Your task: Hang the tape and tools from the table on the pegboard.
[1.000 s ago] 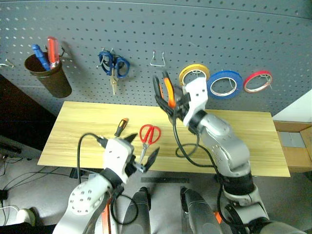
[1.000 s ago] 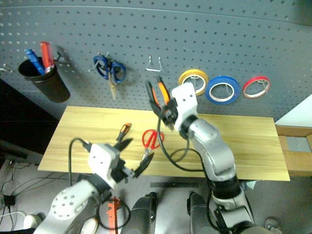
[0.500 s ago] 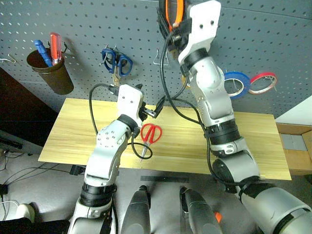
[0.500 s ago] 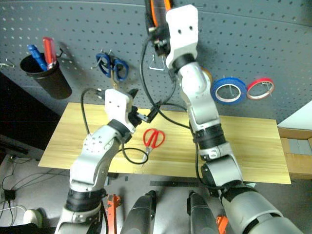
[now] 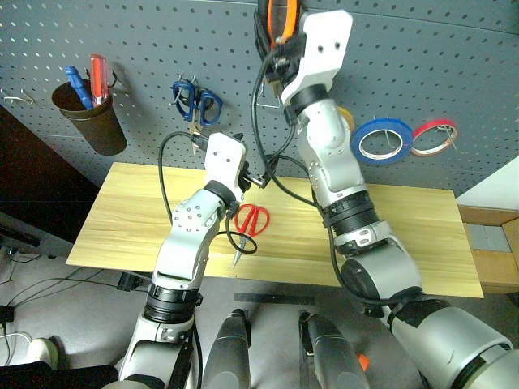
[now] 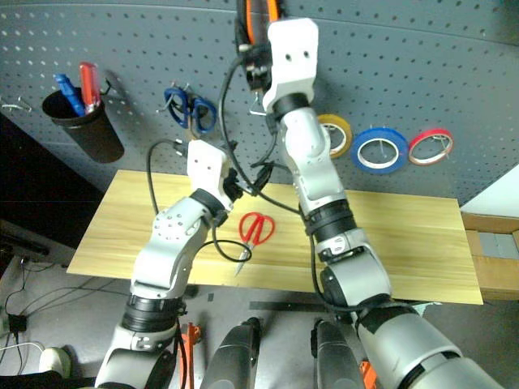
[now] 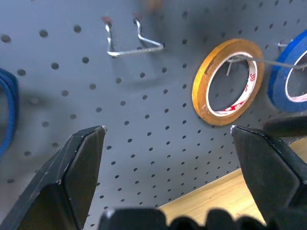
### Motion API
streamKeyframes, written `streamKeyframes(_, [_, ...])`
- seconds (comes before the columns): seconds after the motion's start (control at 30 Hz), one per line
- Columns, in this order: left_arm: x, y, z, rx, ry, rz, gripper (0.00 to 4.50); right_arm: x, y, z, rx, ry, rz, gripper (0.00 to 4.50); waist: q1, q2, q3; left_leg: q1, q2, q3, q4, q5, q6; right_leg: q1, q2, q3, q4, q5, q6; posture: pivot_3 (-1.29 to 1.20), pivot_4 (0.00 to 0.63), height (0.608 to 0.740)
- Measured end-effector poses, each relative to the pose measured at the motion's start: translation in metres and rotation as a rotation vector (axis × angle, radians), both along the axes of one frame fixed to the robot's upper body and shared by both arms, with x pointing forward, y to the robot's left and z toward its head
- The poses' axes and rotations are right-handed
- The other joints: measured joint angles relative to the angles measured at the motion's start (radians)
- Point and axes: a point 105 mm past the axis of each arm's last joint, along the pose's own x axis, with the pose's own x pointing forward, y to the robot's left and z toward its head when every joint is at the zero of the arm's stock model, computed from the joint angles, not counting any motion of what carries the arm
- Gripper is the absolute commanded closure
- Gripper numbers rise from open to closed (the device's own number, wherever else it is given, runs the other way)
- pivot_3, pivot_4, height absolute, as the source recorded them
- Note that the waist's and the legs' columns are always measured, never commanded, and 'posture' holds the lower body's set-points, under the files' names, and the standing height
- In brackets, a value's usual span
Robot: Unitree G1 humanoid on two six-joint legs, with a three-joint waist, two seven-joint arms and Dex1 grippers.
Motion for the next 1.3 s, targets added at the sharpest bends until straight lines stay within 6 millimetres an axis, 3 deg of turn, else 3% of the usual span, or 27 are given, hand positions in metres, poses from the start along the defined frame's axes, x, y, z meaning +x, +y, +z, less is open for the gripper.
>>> streamKeyframes(0.33, [0.0,0.004,-0.001,0.025,0.002,-0.003,0.0,0.008,0.005,-0.004,0.012,-0.03,-0.056,1.76,0.0,-0.001,-0.001,0.01,0.0,0.0,-0.002,0.001,0.0,0.007,0.0,0.001,0.001,-0.001,0.0,0.26,0.265,0.74])
streamKeyframes(0.83, [0.001,0.009,0.001,0.023,-0.001,0.009,0.0,0.011,0.0,0.007,0.045,-0.062,-0.115,1.76,0.005,-0.001,-0.001,0.01,0.0,0.0,-0.003,0.004,0.002,0.007,0.0,0.001,0.001,-0.001,-0.001,0.27,0.273,0.74])
streamKeyframes(0.9, [0.001,0.01,0.001,0.023,0.0,0.012,0.0,0.011,0.001,0.001,0.048,-0.056,-0.118,1.76,0.005,-0.001,-0.001,0.01,0.0,0.0,-0.004,0.004,0.002,0.007,0.0,0.001,0.001,-0.001,-0.001,0.27,0.274,0.74])
streamKeyframes(1.03, [0.001,0.013,-0.005,0.026,0.022,0.022,0.0,0.016,0.004,-0.049,0.002,0.039,-0.119,1.76,0.006,-0.001,-0.001,0.011,-0.001,0.001,-0.01,0.005,0.002,0.005,0.0,0.002,0.0,-0.001,-0.001,0.27,0.278,0.74])
streamKeyframes(1.3, [0.002,0.019,-0.006,0.021,0.028,0.038,0.0,0.012,0.005,-0.05,-0.015,0.034,-0.104,1.76,0.008,-0.001,-0.001,0.012,0.0,0.0,-0.014,0.005,0.001,0.006,0.0,0.0,0.0,-0.002,-0.003,0.25,0.279,0.74])
